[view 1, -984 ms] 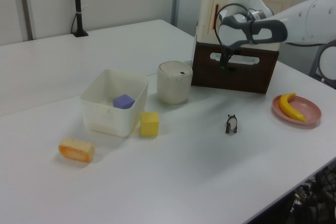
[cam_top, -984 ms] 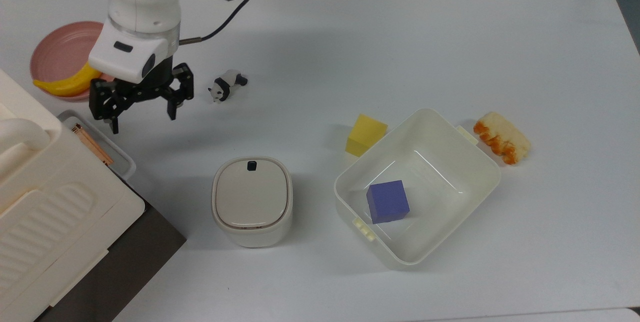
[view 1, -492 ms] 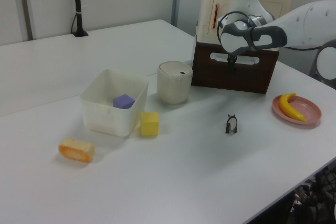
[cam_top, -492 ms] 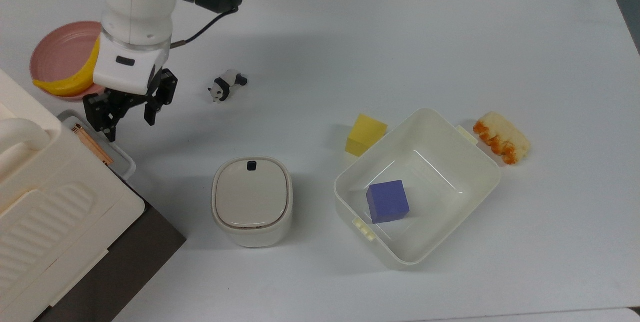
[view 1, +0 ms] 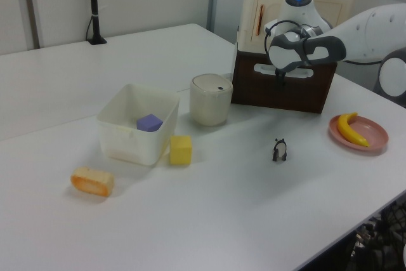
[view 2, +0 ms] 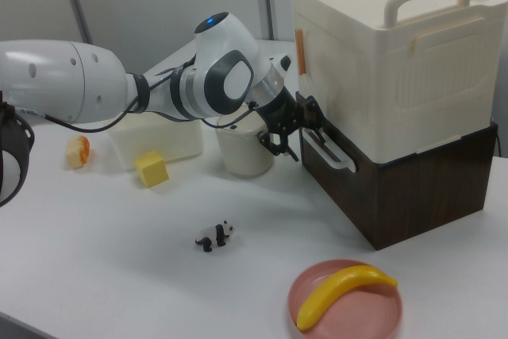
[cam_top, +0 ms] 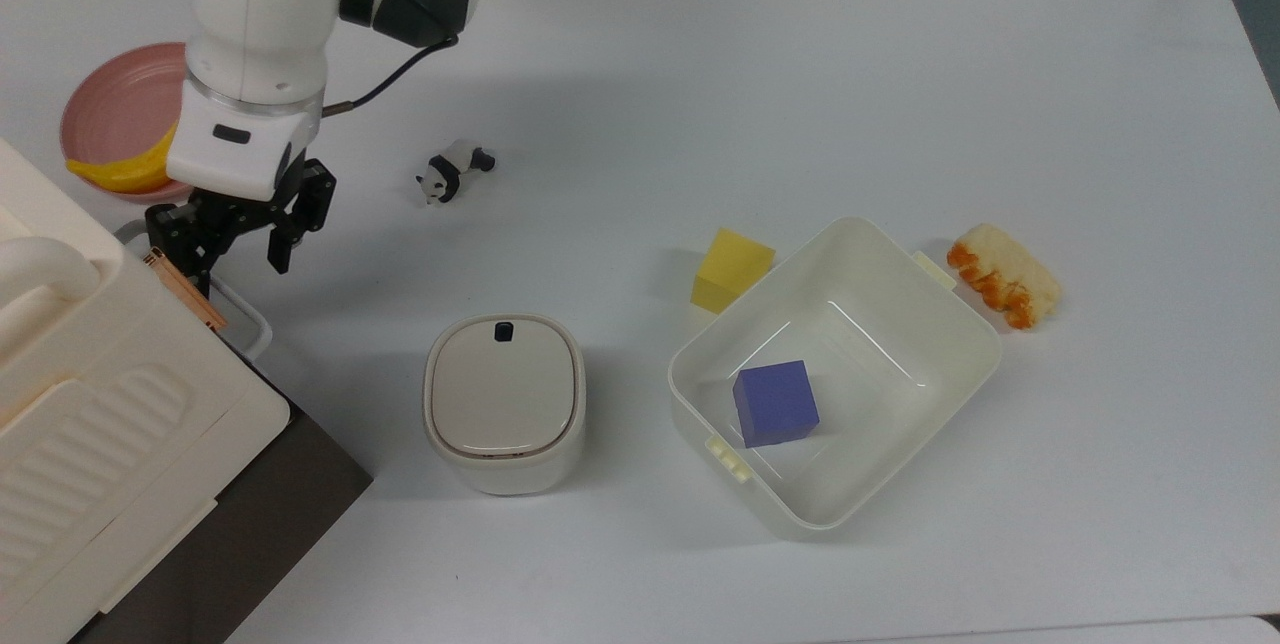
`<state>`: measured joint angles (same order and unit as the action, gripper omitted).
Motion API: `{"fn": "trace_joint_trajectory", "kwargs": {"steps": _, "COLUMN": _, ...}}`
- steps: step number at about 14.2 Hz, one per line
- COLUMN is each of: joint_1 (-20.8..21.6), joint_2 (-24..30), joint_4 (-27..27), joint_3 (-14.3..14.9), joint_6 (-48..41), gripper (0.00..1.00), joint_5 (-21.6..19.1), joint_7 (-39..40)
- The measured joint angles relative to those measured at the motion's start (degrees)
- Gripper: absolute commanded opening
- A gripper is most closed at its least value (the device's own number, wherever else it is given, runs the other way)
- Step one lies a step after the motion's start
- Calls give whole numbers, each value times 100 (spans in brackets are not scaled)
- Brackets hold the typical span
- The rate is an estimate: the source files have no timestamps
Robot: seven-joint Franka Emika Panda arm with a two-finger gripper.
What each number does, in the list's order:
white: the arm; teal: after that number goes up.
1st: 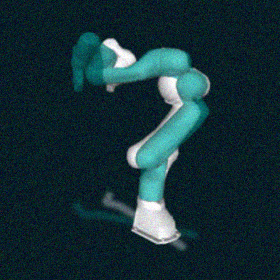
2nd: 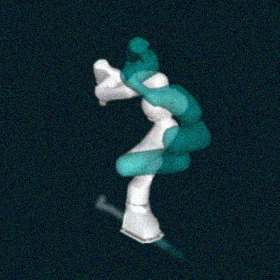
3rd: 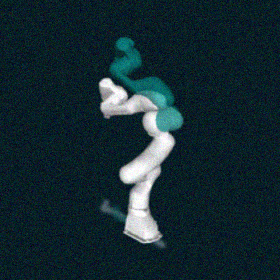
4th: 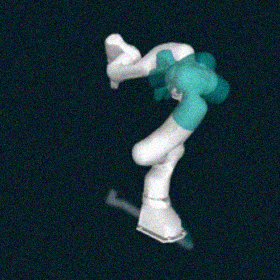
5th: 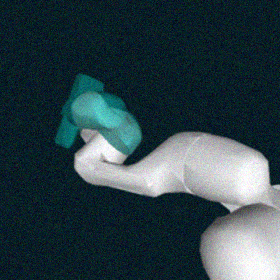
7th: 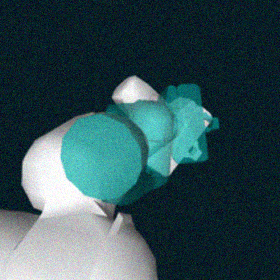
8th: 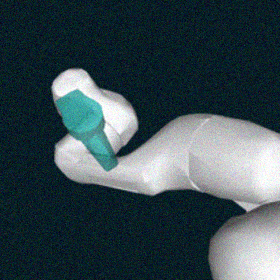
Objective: Slide open the drawer
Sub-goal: 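Close the gripper on the drawer's white handle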
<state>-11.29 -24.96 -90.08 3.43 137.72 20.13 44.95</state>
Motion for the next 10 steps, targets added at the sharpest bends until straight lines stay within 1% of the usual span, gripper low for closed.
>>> {"fn": "trace_joint_trajectory", "kwargs": {"steps": 1, "joint_1": -28, "joint_2": 0, "joint_4": 2, "joint_3": 0, "joint_6": 62, "gripper": 2, "joint_5": 0, "joint_7": 4}}
{"fn": "trace_joint_trajectory", "kwargs": {"steps": 2, "joint_1": -48, "joint_2": 0, "joint_4": 5, "joint_3": 0, "joint_6": 93, "gripper": 0, "joint_5": 0, "joint_7": 4}}
{"fn": "trace_joint_trajectory", "kwargs": {"steps": 10, "joint_1": -52, "joint_2": -2, "joint_4": 25, "joint_3": -3, "joint_6": 129, "gripper": 0, "joint_5": 11, "joint_7": 161}}
